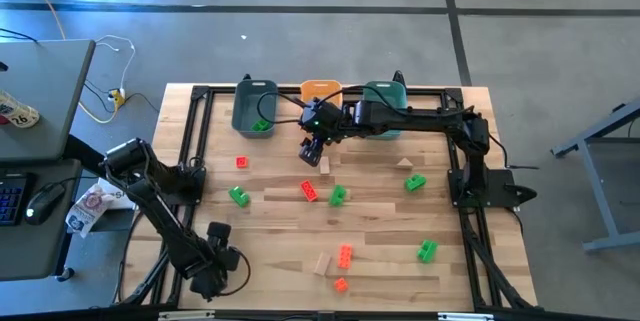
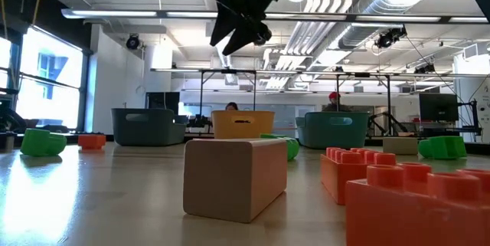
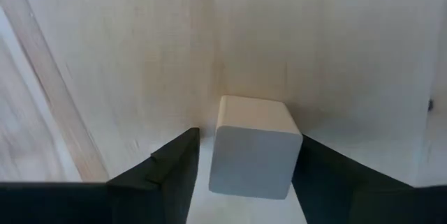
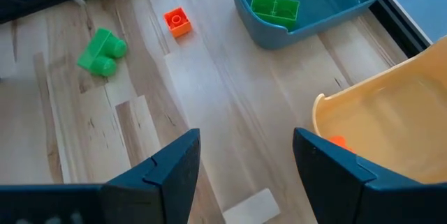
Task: Sort & place blocks by color
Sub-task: Put the brown block into the green bin
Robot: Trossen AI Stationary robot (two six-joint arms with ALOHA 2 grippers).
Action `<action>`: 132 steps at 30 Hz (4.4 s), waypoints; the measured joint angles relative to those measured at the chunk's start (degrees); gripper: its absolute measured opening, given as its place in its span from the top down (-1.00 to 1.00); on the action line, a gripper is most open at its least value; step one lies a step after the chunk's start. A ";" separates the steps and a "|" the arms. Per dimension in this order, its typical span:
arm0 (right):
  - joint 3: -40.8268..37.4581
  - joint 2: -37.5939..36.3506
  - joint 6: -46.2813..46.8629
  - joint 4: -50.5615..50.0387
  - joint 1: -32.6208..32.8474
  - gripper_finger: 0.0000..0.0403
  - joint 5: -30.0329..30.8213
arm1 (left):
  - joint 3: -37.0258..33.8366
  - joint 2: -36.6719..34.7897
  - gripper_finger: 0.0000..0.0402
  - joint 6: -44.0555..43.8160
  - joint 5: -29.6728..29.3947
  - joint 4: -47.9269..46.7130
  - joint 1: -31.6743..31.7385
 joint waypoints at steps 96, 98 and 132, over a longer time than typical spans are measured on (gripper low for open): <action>-21.72 -13.56 -1.75 -28.97 17.94 -0.07 14.03 | -0.13 -25.77 0.46 45.11 -11.41 6.04 38.75; -25.05 -16.78 -0.80 -25.54 18.24 -0.07 13.97 | -0.13 -25.77 0.46 45.11 -11.50 6.90 38.75; -53.34 -34.84 -34.05 42.96 19.37 -0.07 16.37 | -0.13 -25.73 0.46 35.53 0.33 37.06 59.04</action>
